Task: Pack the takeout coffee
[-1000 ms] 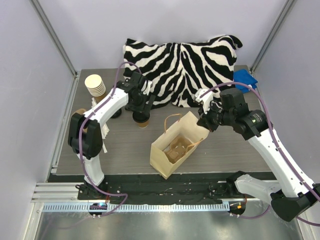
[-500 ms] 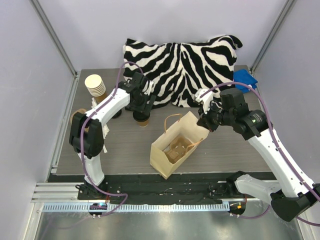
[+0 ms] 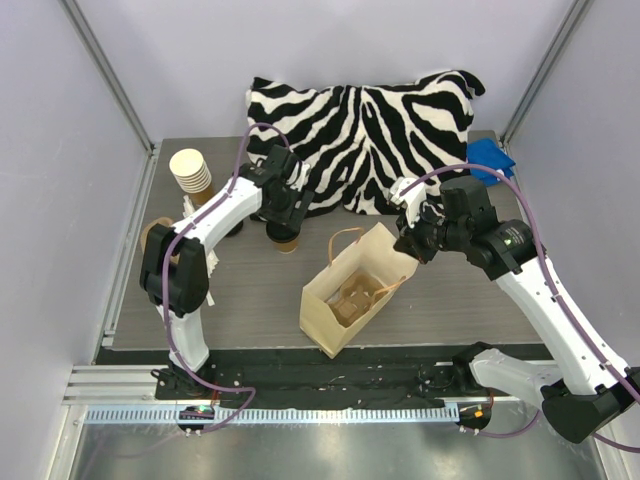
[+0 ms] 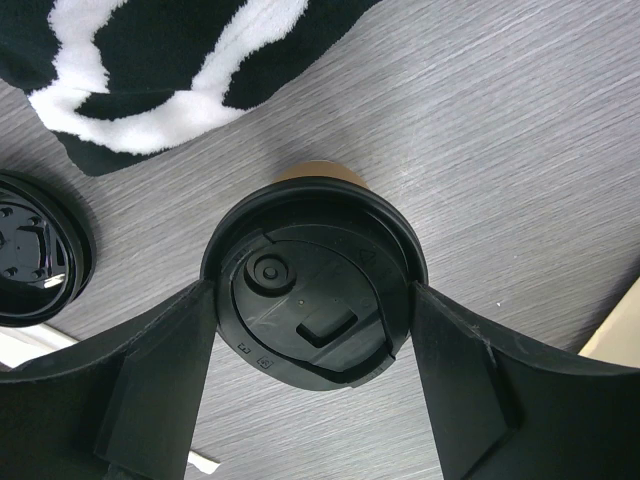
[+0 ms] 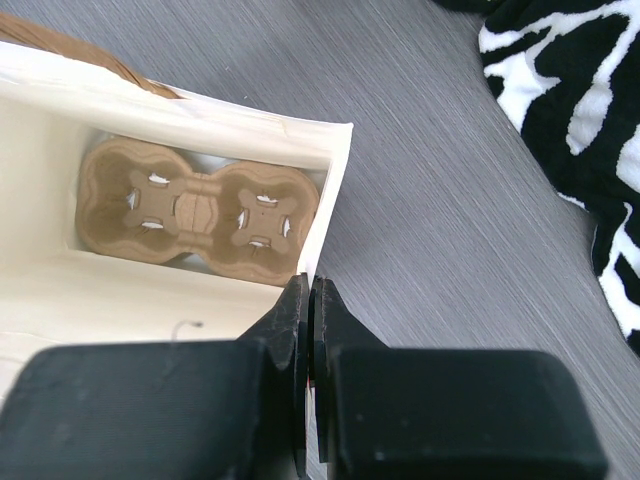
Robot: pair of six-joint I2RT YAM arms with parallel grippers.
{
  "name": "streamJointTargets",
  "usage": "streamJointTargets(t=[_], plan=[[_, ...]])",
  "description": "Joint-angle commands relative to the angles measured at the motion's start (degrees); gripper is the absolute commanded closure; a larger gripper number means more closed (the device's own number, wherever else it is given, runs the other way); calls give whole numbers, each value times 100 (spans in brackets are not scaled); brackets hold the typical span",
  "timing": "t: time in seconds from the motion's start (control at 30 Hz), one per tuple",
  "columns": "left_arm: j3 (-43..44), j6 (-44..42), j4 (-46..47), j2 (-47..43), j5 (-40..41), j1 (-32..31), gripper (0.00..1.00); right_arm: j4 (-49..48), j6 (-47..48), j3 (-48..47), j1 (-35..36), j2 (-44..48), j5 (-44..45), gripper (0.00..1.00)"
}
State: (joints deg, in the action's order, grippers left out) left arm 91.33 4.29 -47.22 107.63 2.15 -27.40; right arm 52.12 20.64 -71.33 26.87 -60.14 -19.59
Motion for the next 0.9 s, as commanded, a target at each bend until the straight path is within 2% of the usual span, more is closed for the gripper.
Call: streamJointTargets(t=[0.0,0.13,0.3,0.5,0.7,0.87], plan=[[-256,-43,38,293,163,-46,19,-185,1,-4,-24,-7,-53,99],[-309,-25,3,276,119,-46,26,-184,-8,-30,-24,2,-53,99],[-256,-34,-173,118,-198,-38,53,-158,-16,-56,-24,2,-53,99],[305,-403,-787,-461,-556,15,69,-35,-60,-135,-24,11,-71,99],[1254,-964,-1719,-1244,-1084,59,76,18,-87,-249,-24,46,-18,99],[2546,-1413,-2500,-1824,-1787,50,77,26,-96,-364,-24,-33,-97,99]])
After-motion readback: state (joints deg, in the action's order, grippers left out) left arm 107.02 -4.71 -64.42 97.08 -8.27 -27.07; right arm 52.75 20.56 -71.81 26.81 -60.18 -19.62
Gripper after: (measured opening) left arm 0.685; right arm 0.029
